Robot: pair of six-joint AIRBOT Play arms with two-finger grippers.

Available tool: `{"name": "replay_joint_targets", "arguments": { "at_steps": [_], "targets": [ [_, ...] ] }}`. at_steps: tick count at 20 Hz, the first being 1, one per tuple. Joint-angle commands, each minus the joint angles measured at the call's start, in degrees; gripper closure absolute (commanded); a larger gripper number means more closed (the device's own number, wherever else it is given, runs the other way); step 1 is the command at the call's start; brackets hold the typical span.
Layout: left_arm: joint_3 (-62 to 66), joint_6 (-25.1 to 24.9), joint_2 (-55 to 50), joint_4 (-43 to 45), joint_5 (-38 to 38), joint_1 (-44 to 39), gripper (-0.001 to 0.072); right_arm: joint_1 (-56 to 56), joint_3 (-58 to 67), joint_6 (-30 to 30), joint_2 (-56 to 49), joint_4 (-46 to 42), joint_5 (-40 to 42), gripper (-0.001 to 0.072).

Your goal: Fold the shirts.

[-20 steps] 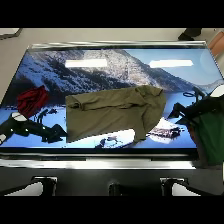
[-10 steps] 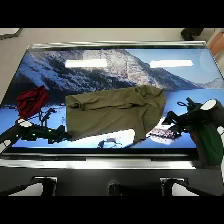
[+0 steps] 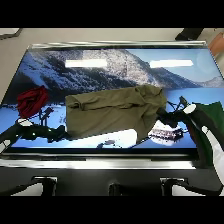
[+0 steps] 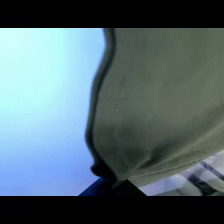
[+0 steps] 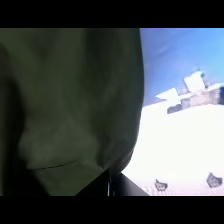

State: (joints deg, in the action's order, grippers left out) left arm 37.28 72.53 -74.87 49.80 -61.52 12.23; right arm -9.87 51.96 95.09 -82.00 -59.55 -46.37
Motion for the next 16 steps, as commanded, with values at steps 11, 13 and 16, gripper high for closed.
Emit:
{"name": "replay_joint_targets", "arguments": {
  "at_steps": [11,13,16],
  "targets": [
    [73.9,4.96,23.78,8.15,7.87,3.17,0.0677,0.59,49.46,-16.39,33.73,-22.32,9.18,0.0676],
    [78.97,11.39,27.63,13.4,8.96,3.17,0.0677,0.61,51.76,-12.09,39.6,-22.56,4.98,0.0676],
    [77.92,13.31,31.91,13.27,7.3,3.15,0.0677,0.61,51.76,-7.87,44.72,-22.64,0.81,0.0676]
  ]
}}
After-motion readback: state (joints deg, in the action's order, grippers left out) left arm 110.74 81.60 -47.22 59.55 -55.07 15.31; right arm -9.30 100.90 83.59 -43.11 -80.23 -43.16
